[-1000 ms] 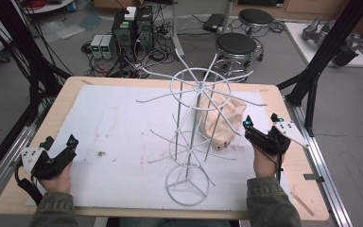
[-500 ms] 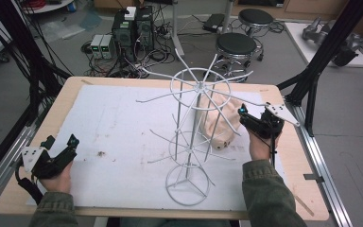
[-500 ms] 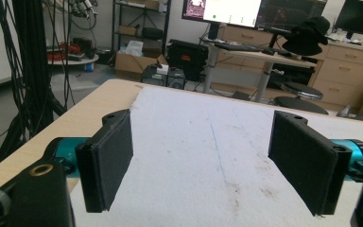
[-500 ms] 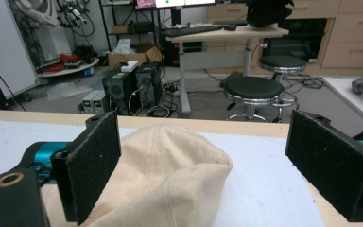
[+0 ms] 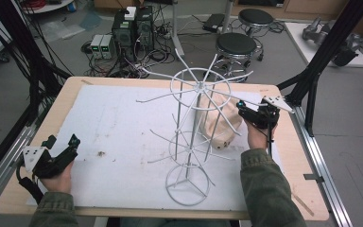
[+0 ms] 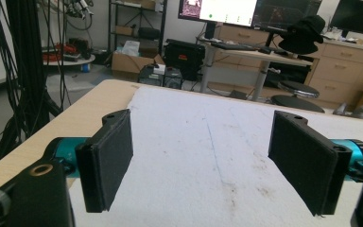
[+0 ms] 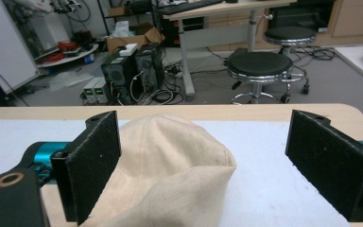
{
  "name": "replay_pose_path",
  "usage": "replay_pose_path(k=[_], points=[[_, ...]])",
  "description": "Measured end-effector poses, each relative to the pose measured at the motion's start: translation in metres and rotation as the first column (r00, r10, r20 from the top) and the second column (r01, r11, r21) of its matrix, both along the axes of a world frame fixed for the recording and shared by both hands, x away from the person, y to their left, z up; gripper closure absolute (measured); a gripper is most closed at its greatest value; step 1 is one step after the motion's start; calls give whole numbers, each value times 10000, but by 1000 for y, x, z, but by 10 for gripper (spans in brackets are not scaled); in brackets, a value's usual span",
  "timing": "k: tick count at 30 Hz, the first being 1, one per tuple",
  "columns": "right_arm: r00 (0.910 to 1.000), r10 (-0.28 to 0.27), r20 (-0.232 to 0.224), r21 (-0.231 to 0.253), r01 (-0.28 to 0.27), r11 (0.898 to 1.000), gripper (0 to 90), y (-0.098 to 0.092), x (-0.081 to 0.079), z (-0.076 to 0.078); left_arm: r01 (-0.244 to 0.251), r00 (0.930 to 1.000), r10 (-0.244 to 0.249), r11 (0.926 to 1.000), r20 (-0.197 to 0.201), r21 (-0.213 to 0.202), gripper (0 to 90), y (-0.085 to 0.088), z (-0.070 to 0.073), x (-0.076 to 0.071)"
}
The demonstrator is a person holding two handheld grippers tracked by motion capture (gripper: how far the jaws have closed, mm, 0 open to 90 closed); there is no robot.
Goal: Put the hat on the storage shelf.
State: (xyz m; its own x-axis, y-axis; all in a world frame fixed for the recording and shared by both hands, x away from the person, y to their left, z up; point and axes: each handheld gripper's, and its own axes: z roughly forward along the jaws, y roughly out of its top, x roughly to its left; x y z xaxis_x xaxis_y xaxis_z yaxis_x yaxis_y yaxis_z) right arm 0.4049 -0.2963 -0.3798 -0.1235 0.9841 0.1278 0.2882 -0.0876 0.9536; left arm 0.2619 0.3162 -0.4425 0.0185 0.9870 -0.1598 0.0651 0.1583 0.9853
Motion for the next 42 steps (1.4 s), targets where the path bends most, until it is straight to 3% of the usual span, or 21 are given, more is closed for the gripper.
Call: replay_pose_path(k=[3,7,15,19,26,28,33,34,39,42], points=[[9999,-134,-26,65,134,9999,103,-1,4,-2,162,9997,-160,9998,166,-125,226,0,0,-1],[9995,-127,-272,46,128,9999,103,-4,14,-4,173,9998,-172,9998,128,-93,226,-1,0,0],[9992,-158,-356,129,163,9998,103,-6,20,-8,107,9999,-107,9999,40,-74,226,-1,0,0],[9992,52,-389,-263,-62,9996,103,-3,28,1,87,10000,-87,9999,49,-61,226,-1,0,0],[9985,289,-472,-493,-313,9983,103,4,40,10,52,10000,-52,10000,49,-53,226,-1,0,0],[9995,150,-281,-540,-165,9984,103,4,42,10,50,10000,-49,10000,56,-37,226,-1,0,1],[9979,-21,-654,-535,-14,9986,103,-2,49,1,44,10000,-44,10000,63,-32,226,-1,0,1],[9978,-55,-658,-330,33,9994,103,-4,51,-1,52,10000,-52,10000,56,-29,226,-1,0,1],[9983,-17,-580,-203,5,9998,103,-8,54,-4,82,10000,-82,10000,20,-9,226,-1,0,2],[9947,-30,-1023,70,37,10000,103,-12,60,-4,102,9999,-102,9999,33,-16,226,-2,0,2]])
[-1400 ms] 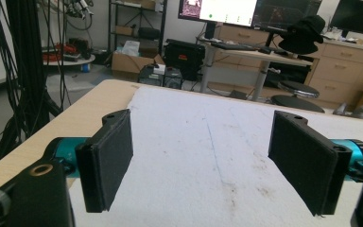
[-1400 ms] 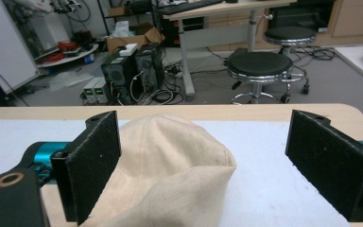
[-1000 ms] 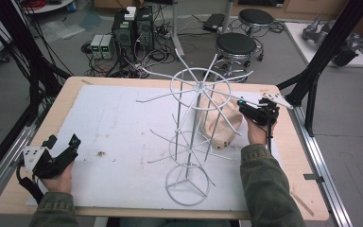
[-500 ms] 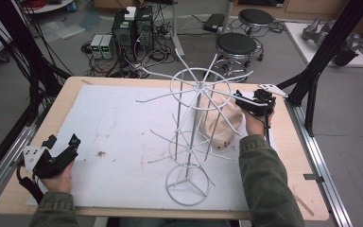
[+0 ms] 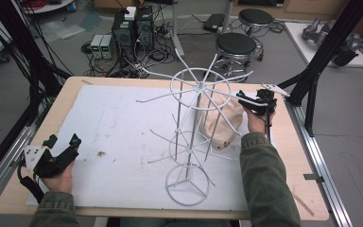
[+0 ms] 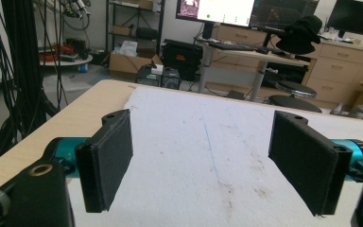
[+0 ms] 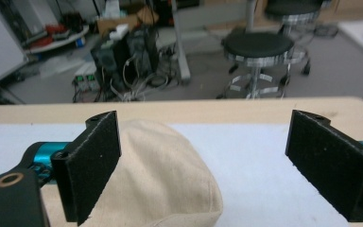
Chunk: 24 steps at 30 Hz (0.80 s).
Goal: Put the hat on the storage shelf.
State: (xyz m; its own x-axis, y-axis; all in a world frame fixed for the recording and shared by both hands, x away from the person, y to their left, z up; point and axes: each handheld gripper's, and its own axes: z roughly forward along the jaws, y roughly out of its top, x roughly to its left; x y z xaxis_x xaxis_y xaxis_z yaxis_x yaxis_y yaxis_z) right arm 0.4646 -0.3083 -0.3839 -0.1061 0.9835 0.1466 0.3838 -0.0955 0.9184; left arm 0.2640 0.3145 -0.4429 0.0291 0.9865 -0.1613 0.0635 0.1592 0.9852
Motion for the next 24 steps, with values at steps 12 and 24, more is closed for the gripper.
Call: replay_pose_path(k=[12,24], points=[[9945,402,-970,47,-400,9992,126,-4,31,-27,26,10000,-26,10000,-17,-18,226,0,-1,2],[9763,843,-1994,-185,-897,9958,127,3,48,-37,48,10000,-48,10000,-38,-52,226,0,-1,2]])
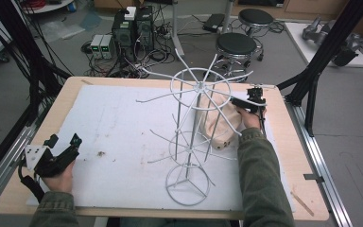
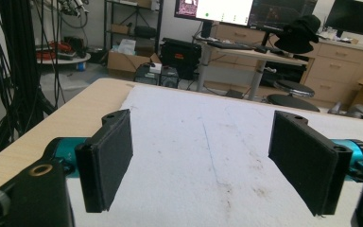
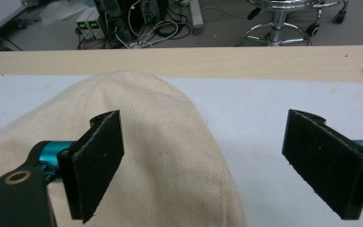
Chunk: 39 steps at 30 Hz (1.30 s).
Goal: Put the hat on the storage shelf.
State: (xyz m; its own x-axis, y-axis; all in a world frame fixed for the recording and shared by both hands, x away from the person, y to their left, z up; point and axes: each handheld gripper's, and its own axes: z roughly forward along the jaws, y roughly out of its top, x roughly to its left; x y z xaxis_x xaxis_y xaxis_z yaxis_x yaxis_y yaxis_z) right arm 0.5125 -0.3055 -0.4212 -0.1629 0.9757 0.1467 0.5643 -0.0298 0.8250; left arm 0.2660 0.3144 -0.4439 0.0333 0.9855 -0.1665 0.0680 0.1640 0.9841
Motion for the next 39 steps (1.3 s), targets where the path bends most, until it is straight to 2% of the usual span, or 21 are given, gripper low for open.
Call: replay_pose_path(k=[4,6,11,17,18,20,23,25,27,29,33,36,37,38,39], points=[[10000,75,-9,-58,-75,10000,127,0,1,-2,-11,10000,11,10000,-25,-14,226,0,0,0],[9996,154,-236,-32,-155,9999,127,0,3,-6,-6,10000,6,10000,-14,-28,226,0,0,0],[9987,309,-398,-68,-312,9995,127,4,5,-13,15,10000,-15,10000,-20,-42,226,0,0,0],[9955,449,-830,-104,-459,9989,130,6,9,-22,73,10000,-73,9999,-21,-86,227,0,-1,1],[9925,493,-1115,-118,-509,9986,130,7,11,-25,96,9999,-97,9999,-43,-76,226,0,-1,1],[9896,615,-1297,-365,-667,9971,146,11,13,-28,122,9999,-122,9999,-67,-81,226,-1,-1,1],[9893,668,-1299,-625,-754,9952,160,14,15,-30,118,9999,-118,9999,-39,-103,226,0,-1,1],[9889,812,-1247,-889,-927,9917,230,18,17,-29,104,9999,-105,9998,-49,-143,227,0,-1,1],[9865,1039,-1269,-815,-1148,9900,322,19,17,-29,102,9999,-103,9998,-41,-158,226,0,-1,1],[9849,1095,-1339,-783,-1207,9896,374,20,16,-28,138,9999,-139,9998,-61,-118,226,0,-1,1],[9862,946,-1358,-1004,-1087,9890,440,22,15,-27,143,9999,-144,9998,-57,-113,226,0,-1,1],[9877,633,-1427,-902,-767,9930,608,20,14,-25,159,9998,-160,9998,-89,-125,226,0,-1,1],[9877,633,-1427,-902,-767,9930,608,20,14,-25,153,9998,-154,9998,-83,-135,226,0,-1,1],[9894,328,-1412,-1176,-496,9918,692,23,13,-23,154,9998,-155,9998,-86,-129,226,0,-1,1],[9906,175,-1359,-1496,-380,9880,726,26,12,-22,175,9998,-176,9998,-90,-128,226,0,-1,1]])
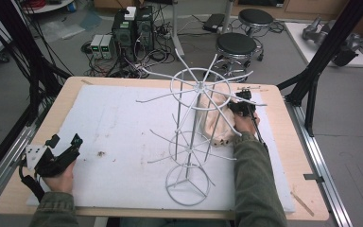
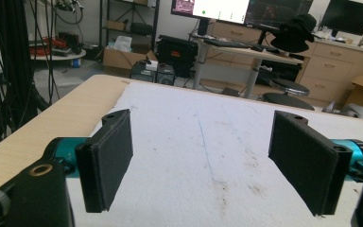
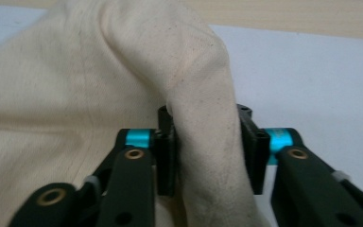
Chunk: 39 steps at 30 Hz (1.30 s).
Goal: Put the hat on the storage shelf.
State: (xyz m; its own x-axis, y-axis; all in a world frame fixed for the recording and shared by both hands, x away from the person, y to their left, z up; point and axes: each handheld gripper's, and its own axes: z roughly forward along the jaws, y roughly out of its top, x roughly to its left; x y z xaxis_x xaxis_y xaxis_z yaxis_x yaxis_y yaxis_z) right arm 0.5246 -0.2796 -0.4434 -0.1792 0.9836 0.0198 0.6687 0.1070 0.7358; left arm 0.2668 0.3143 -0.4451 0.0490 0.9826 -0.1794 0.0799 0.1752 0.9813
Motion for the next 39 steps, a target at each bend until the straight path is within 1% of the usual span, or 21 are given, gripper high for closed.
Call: replay_pose_path(k=[1,3,6,8,11,12,13,17,18,19,22,24,26,27,28,29,30,31,33,34,39], points=[[10000,-25,53,-287,26,9996,750,2,-1,1,0,10000,0,10000,1,4,226,0,0,0],[9999,-76,85,-425,80,9991,767,3,-1,1,-17,10000,17,10000,-4,14,226,0,0,-1],[9999,-63,137,-374,68,9993,781,1,-2,3,-68,10000,68,10000,24,-2,226,1,0,-1],[9999,-15,143,-297,19,9996,782,1,-3,3,-77,10000,77,10000,13,-4,226,1,0,-1],[9997,27,229,206,-31,9998,791,-3,-4,4,-80,10000,80,10000,12,13,226,1,0,-2],[9997,27,229,206,-31,9998,791,-3,-4,4,-87,10000,87,10000,11,20,226,2,0,-2],[9998,28,201,366,-35,9993,793,-4,-5,4,-90,10000,90,10000,9,17,226,2,0,-2],[9997,15,224,354,-23,9994,793,-5,-5,6,-93,10000,93,10000,8,7,226,2,0,-3],[9997,2,250,561,-16,9984,793,-7,-6,7,-101,9999,101,9999,25,0,226,2,0,-3],[9997,2,250,561,-16,9984,793,-7,-6,7,-93,10000,93,10000,18,9,226,2,0,-3],[9986,42,531,826,-85,9965,794,-11,-10,12,-100,9999,100,9999,24,5,226,2,0,-3],[9981,47,611,1296,-126,9915,794,-14,-14,14,-90,10000,90,10000,23,16,226,2,0,-2],[9974,12,719,1413,-114,9899,793,-16,-16,14,-85,10000,85,10000,18,19,226,1,0,-2],[9964,14,851,1626,-153,9866,793,-20,-20,18,-68,10000,68,10000,18,35,227,1,0,-2],[9952,-15,982,1705,-153,9852,793,-22,-22,21,-72,10000,72,10000,15,31,226,1,0,-2],[9952,-15,982,1705,-153,9852,793,-22,-22,21,-67,10000,67,10000,19,33,226,1,0,-2],[9931,33,1175,1958,-264,9803,793,-26,-26,27,-80,10000,80,10000,46,26,226,1,0,-2],[9908,57,1352,1923,-319,9808,793,-27,-28,31,-79,10000,79,10000,39,29,226,1,0,-2],[9892,77,1465,1965,-367,9798,793,-27,-31,35,-89,10000,89,10000,25,31,226,1,0,-2],[9863,85,1647,2057,-428,9777,792,-28,-35,43,-89,10000,89,10000,29,26,226,0,0,-2],[9723,31,2338,2086,-532,9765,793,-29,-49,61,-62,10000,61,10000,32,55,226,0,1,-2]])
